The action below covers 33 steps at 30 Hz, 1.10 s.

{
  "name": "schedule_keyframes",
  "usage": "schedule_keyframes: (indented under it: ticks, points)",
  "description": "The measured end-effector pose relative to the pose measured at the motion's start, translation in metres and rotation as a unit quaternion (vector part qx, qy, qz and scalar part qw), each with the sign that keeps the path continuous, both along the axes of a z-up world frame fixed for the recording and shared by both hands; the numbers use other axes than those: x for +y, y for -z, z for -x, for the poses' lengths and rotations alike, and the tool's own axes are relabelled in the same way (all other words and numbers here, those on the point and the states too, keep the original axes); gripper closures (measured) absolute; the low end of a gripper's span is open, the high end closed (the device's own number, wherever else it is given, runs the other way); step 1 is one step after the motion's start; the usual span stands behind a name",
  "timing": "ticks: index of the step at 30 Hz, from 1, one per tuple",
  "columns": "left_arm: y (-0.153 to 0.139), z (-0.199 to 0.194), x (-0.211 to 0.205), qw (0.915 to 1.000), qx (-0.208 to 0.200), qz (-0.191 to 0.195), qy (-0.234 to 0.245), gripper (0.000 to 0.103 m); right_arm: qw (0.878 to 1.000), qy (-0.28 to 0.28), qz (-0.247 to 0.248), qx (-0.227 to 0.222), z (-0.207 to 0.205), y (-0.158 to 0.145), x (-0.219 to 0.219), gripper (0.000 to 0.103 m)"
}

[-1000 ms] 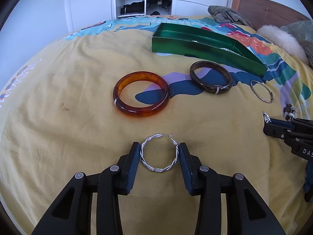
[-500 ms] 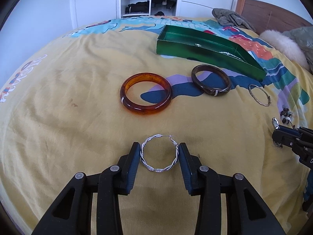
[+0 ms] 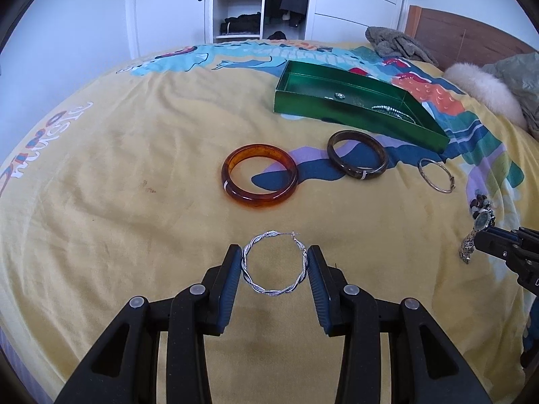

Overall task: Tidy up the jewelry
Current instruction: 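Hold the hoop in the left tool while the right tool lifts the watch off the bed, then carry the hoop with the left tool while the right tool carries the watch to the tray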

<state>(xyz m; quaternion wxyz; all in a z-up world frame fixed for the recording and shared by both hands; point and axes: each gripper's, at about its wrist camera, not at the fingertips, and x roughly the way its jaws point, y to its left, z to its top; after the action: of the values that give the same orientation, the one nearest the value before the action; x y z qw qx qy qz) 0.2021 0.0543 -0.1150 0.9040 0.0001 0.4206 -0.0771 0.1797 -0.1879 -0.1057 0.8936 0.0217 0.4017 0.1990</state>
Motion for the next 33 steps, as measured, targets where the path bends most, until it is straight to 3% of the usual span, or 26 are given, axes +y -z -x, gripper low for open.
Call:
schedule_keyframes:
  ticks: [33]
  points:
    - [-0.062,0.045,0.003,0.9980,-0.063,0.011,0.004,0.063,0.998,0.001,0.004,-0.059,0.053,-0.051,-0.004,0.090]
